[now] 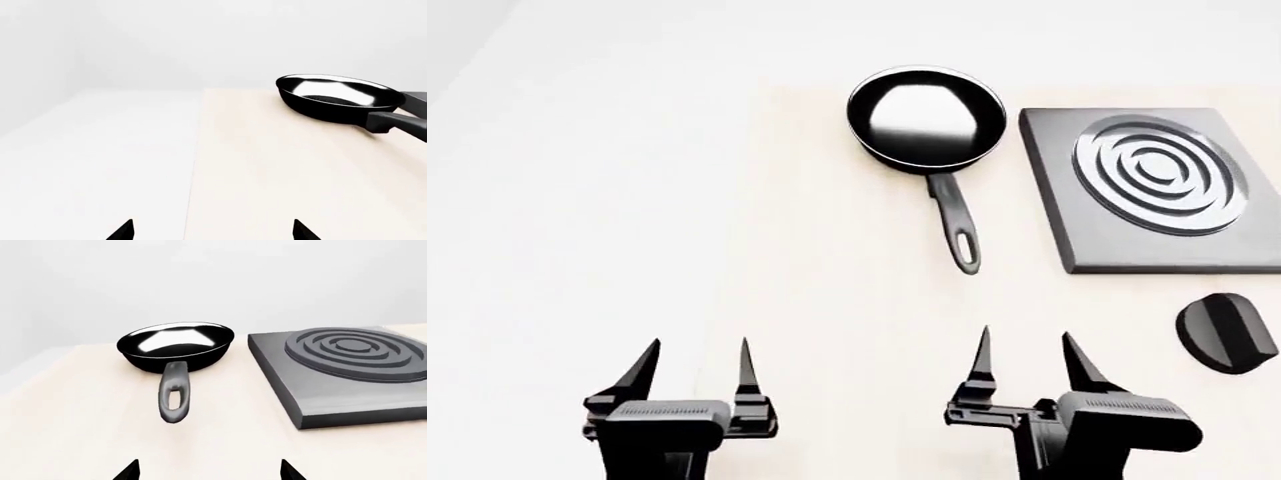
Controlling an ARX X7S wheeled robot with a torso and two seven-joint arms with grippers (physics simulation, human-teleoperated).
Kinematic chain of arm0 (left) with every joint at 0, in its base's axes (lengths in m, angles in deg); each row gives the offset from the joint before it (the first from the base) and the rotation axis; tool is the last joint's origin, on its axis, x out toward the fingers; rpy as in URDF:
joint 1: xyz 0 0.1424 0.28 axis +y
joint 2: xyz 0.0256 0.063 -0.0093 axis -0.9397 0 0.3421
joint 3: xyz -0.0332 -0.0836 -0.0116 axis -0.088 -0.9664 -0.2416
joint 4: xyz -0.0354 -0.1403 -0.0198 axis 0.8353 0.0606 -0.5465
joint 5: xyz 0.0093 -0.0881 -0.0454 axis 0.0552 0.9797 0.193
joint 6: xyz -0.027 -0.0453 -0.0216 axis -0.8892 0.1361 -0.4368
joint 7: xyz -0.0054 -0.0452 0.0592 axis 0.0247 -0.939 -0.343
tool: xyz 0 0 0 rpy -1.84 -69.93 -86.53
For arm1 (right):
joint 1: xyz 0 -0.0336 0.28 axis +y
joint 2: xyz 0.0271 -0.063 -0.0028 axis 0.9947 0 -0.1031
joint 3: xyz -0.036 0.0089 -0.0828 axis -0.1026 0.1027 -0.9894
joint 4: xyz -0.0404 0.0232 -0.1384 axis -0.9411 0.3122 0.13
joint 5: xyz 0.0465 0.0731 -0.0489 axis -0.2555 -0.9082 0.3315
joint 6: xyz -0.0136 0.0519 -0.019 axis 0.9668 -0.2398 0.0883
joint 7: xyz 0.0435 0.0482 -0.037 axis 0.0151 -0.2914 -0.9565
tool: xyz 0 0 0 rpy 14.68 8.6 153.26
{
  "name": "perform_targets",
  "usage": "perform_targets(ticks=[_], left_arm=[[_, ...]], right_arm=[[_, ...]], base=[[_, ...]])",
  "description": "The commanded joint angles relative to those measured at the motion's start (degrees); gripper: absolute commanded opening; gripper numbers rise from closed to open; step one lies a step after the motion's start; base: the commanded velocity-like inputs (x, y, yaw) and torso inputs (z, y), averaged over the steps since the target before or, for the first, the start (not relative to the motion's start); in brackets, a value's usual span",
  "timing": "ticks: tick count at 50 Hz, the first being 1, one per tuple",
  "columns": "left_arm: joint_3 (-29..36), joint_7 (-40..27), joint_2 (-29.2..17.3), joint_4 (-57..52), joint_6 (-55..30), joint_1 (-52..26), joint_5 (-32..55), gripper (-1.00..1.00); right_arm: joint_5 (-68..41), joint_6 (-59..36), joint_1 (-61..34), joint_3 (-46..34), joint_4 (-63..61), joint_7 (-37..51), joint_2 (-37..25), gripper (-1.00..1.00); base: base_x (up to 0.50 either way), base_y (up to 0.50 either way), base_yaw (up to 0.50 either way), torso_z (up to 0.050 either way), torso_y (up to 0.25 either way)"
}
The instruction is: Turn on the stove and put the frying pan on it.
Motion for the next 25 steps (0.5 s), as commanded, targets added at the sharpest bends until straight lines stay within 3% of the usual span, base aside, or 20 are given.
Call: perform_targets(ticks=[1,25], left_arm=[[0.11,-0.49,-0.45,-0.11,0.54,-0.28,-0.07,1.0],[0.52,-1.11,-1.35,-2.28,0.05,0.35,1.13,1.0]], right_arm=[[-4.52,-10.62,1.71,3.4,-13.03,3.94,-3.29,1.0],[-13.66,-19.75,6.69,18.86,-25.36,11.03,-10.4,1.0]], base=[[0.0,0.0,0.0,0.0,0.0],[0.0,0.0,0.0,0.0,0.0]])
